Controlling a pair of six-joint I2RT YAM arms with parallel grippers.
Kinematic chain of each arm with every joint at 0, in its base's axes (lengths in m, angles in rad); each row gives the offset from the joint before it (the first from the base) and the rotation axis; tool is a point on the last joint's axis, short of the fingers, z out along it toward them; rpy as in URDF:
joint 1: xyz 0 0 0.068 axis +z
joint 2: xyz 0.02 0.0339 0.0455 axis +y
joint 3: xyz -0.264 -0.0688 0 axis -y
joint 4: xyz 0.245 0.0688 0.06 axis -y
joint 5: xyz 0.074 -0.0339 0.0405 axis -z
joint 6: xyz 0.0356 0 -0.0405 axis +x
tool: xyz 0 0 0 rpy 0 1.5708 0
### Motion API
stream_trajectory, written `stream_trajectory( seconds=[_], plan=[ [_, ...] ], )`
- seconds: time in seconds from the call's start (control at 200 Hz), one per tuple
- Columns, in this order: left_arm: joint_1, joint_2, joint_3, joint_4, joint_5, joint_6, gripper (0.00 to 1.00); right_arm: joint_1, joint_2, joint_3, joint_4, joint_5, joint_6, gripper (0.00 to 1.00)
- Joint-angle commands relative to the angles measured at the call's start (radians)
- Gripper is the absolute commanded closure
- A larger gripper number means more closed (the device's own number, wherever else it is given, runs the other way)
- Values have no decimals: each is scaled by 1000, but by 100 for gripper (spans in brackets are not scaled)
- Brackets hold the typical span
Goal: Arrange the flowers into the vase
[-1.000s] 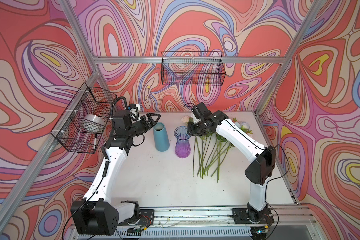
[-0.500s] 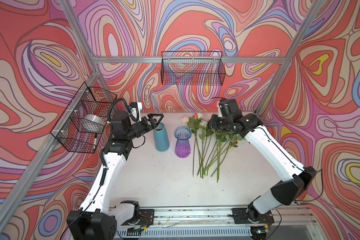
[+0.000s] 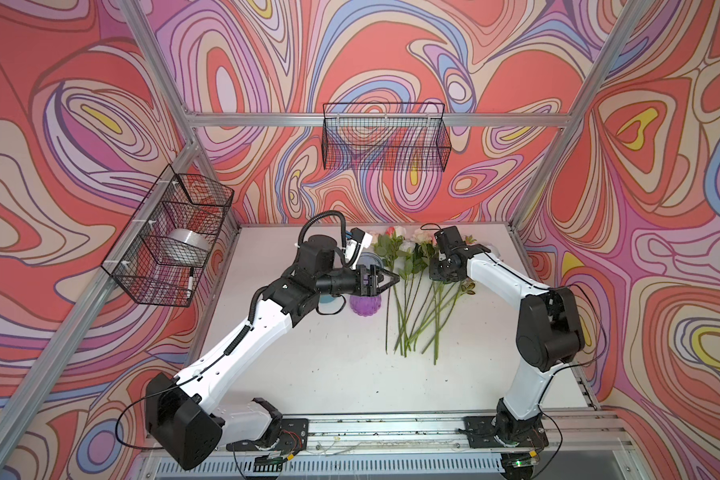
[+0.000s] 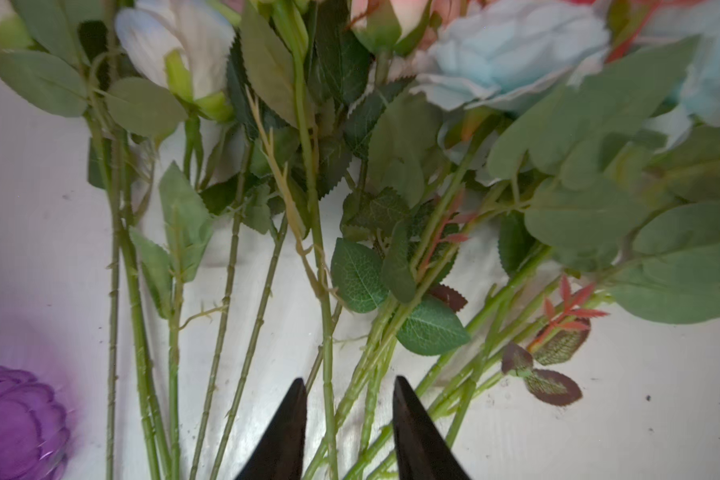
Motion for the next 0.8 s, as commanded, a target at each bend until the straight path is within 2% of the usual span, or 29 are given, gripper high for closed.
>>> stream_trajectory(
  seconds=[0.0, 0.21, 0.366, 0.461, 0.646, 0.796],
  plan=[
    [0, 15, 27, -16, 5, 11, 27, 1, 53, 52, 12, -29, -30, 66],
    [0, 17, 17, -4, 6, 2, 26, 0, 153, 111, -5, -4, -24, 75],
    [-1, 15, 15, -7, -4, 9, 26, 1, 175, 143, -23, 15, -6, 92],
    [-1, 20, 18, -17, -9, 16, 25, 0, 140, 131, -7, 37, -4, 100],
    [-1, 14, 22, -21, -7, 20, 25, 1, 13, 79, 30, 21, 12, 100],
    [-1, -5, 21, -23, -22, 44, 24, 0, -184, -41, 139, -25, 45, 100]
  ],
)
